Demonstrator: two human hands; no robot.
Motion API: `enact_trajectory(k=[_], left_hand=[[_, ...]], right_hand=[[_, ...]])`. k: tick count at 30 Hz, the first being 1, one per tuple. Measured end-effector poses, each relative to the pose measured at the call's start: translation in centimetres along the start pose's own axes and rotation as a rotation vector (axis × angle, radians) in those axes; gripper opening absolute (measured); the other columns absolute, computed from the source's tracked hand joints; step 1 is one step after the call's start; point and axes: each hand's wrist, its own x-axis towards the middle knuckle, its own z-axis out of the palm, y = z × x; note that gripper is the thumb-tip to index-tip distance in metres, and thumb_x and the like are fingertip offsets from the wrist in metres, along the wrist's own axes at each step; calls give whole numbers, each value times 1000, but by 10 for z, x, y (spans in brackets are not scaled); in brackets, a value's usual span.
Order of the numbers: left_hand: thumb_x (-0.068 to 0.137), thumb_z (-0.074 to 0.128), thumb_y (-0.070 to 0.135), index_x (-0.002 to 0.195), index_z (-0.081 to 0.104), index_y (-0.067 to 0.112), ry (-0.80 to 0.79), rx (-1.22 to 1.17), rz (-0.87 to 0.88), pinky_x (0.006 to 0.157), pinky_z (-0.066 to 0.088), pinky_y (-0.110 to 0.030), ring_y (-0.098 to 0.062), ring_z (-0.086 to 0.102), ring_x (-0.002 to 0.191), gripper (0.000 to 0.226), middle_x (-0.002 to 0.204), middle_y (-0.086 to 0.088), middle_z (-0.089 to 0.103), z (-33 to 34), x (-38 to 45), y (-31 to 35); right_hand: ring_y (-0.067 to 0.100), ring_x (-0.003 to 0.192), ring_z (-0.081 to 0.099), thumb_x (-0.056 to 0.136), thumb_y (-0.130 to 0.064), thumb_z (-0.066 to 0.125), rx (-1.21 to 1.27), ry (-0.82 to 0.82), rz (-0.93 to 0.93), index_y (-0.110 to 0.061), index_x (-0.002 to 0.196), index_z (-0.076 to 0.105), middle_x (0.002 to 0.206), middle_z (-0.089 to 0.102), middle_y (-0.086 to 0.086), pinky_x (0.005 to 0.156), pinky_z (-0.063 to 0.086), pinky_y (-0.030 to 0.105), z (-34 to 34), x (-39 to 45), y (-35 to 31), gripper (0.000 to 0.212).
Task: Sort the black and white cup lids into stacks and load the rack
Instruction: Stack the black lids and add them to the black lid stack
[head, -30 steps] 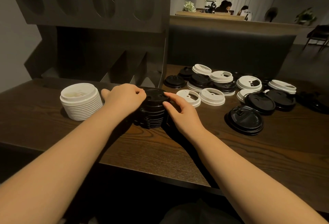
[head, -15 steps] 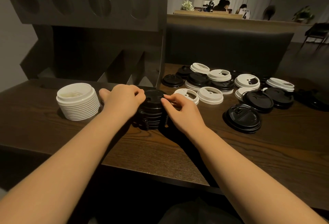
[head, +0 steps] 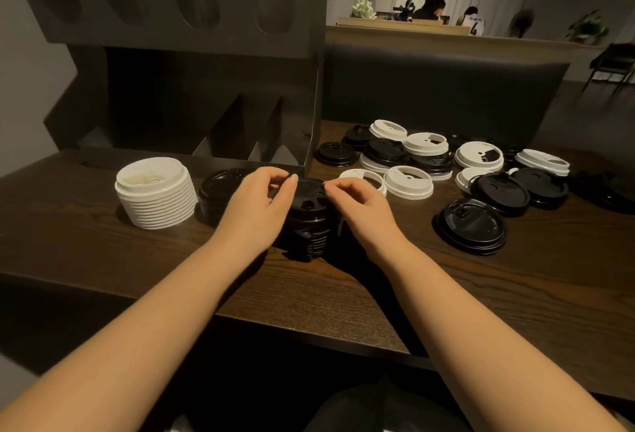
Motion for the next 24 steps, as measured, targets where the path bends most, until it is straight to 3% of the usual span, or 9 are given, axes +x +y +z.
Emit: enact_trajectory(k=[4,6,8,10,12,15,17,20,24], left_hand=[[100,41,33,137,48,17,-25,-189,-86,99,41,-27,-9,46,121,40,133,3,51,15,-4,-4],[101,40,29,137,47,18,-42,-271,-121,101,42,-31,-13,47,123,38,135,1,51,18,-5,-7],[102,39,27,137,48,19,-48,-284,-112,94,43,-24,-9,47,118,37,129,5,52,20,-4,-9],[102,37,31,135,50,19,-43,-277,-87,87,39,-14,-5,46,115,38,122,10,51,21,-5,-11],[102,31,39,136,50,23,2,-320,-90,96,36,-18,-4,44,120,43,125,12,51,20,-6,-13],[103,24,39,133,54,26,155,-380,-42,103,28,-14,1,39,126,43,130,18,49,17,-6,-17],[105,25,34,111,66,30,152,-435,1,102,31,-10,0,48,122,41,119,20,58,18,-6,-23],[105,30,29,86,67,37,93,-432,15,106,34,-22,-5,55,117,43,105,18,64,24,-5,-28],[101,29,30,99,65,27,228,-289,213,105,32,-16,-5,51,118,36,110,11,61,22,-10,-27]], right_hand=[[3,93,63,93,-16,58,-11,-12,8,-21,101,64,97,65,-9,71,49,13,3,-1,2,12],[1,93,61,94,-17,56,-20,-21,-2,-19,106,63,98,64,-10,70,49,10,3,-3,1,14],[1,99,59,95,-17,54,-50,-33,-16,-20,107,63,102,62,-12,77,48,12,2,-4,2,15],[6,117,53,96,-21,53,-85,-31,-32,-22,112,64,120,59,-10,95,45,21,3,-5,4,19],[5,132,37,97,-27,51,-146,18,-114,-26,120,62,141,47,-10,106,32,23,2,-5,7,26],[3,133,37,101,-31,41,-204,46,-235,-27,116,65,132,52,-18,112,28,27,3,-4,9,29],[10,132,43,103,-32,34,-245,2,-194,-21,110,70,127,60,-12,115,28,40,5,-3,12,38],[11,133,41,104,-27,30,-277,8,-190,-17,115,68,131,60,-6,115,25,40,5,-4,12,41],[13,129,45,104,-27,26,-260,29,-229,-15,117,67,129,61,-2,114,28,38,4,-5,11,44]])
